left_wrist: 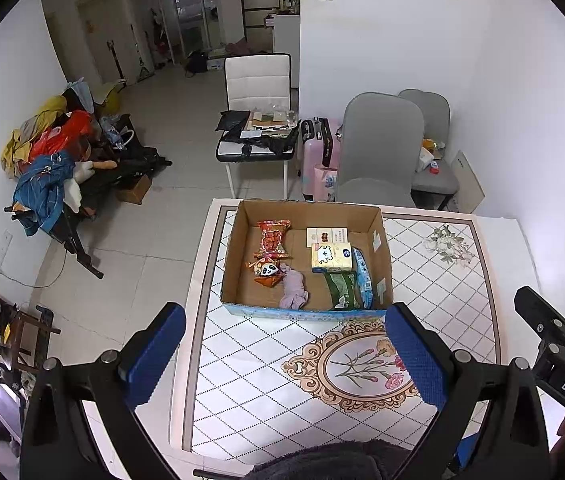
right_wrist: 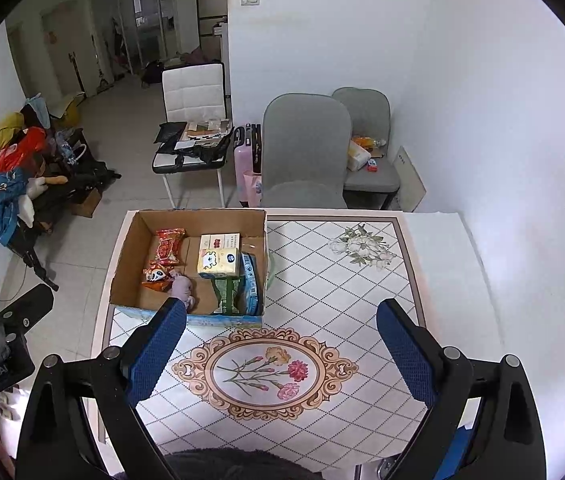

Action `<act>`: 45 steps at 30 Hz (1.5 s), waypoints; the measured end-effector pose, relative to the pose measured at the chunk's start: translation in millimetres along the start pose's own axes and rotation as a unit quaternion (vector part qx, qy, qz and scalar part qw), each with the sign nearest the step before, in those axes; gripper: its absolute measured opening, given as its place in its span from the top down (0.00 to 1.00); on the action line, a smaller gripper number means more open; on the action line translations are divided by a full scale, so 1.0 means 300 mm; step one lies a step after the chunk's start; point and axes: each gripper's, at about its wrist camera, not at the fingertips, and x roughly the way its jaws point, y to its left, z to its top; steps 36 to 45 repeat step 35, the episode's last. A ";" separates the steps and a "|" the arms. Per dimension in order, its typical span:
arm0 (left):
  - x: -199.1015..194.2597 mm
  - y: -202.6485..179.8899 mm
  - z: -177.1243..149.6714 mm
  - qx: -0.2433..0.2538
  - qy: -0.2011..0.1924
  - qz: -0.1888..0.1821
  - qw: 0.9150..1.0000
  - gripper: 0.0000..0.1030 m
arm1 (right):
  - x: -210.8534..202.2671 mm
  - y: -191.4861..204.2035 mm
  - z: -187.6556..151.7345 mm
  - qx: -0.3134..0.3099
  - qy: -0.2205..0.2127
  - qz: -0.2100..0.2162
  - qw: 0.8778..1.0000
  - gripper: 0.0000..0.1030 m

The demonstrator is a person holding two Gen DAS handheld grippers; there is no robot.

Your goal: Organize soft objects

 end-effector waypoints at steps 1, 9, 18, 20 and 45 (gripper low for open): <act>-0.002 -0.001 -0.003 -0.001 0.000 0.000 1.000 0.01 | -0.001 0.000 -0.001 0.000 0.000 0.000 1.000 0.05; -0.006 0.004 -0.020 -0.006 0.004 0.002 1.000 0.01 | -0.001 0.004 -0.005 -0.003 0.003 0.008 1.000 0.05; -0.006 0.010 -0.023 -0.008 0.009 0.002 1.000 0.01 | 0.003 0.012 -0.011 -0.008 0.008 0.013 1.000 0.05; -0.006 0.010 -0.022 -0.008 0.008 0.004 1.000 0.01 | 0.005 0.015 -0.014 -0.008 0.007 0.010 1.000 0.05; -0.009 0.016 -0.031 -0.009 0.009 0.000 1.000 0.01 | 0.010 0.012 -0.018 -0.003 0.005 0.010 1.000 0.05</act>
